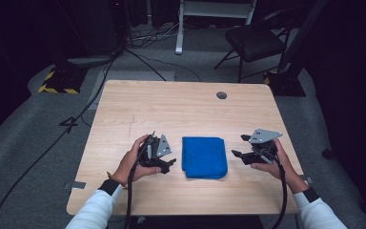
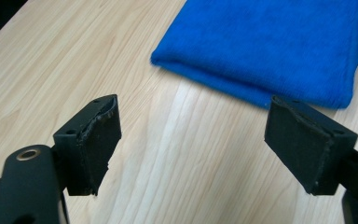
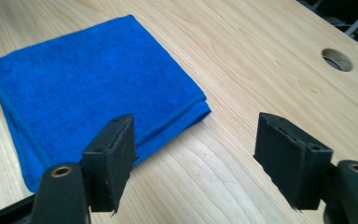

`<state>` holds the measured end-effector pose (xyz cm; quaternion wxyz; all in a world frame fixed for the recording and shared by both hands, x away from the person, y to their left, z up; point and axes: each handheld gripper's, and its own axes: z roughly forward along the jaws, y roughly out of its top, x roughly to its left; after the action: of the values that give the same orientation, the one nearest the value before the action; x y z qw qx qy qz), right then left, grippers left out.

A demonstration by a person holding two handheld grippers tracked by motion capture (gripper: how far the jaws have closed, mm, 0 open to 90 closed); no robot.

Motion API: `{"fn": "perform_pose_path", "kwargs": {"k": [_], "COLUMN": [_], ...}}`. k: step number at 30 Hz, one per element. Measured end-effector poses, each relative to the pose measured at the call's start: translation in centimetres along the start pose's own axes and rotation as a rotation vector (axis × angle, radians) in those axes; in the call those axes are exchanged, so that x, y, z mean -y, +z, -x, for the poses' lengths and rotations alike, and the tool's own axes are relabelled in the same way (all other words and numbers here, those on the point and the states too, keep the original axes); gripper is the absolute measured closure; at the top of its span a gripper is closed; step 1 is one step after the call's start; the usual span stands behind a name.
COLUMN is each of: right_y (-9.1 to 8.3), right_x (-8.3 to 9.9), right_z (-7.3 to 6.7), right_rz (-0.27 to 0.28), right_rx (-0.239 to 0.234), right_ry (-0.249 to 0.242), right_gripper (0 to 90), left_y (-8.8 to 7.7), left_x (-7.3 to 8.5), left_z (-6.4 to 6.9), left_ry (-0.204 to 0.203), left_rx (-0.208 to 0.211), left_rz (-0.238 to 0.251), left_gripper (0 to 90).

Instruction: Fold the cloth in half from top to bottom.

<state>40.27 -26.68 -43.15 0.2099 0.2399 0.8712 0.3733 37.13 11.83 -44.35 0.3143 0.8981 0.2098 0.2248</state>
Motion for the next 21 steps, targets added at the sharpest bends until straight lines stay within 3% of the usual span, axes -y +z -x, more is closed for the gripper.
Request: {"fn": "perform_pose_path", "kwargs": {"k": [12, 21], "right_y": [-2.1, -3.3], "right_x": [1.9, 3.9], "right_z": [0.0, -0.1], "right_rz": [-0.014, -0.040], "right_rx": [0.064, 0.103], "right_ry": [-0.005, -0.002], "right_gripper": [27.2, 26.6], "left_y": [-1.9, -3.2], "left_x": [2.4, 5.0], "left_z": [0.1, 0.2], "left_ry": [-0.014, -0.070], "left_rx": [-0.050, -0.063], "left_rz": [-0.044, -0.049], "left_gripper": [19.0, 18.1]}}
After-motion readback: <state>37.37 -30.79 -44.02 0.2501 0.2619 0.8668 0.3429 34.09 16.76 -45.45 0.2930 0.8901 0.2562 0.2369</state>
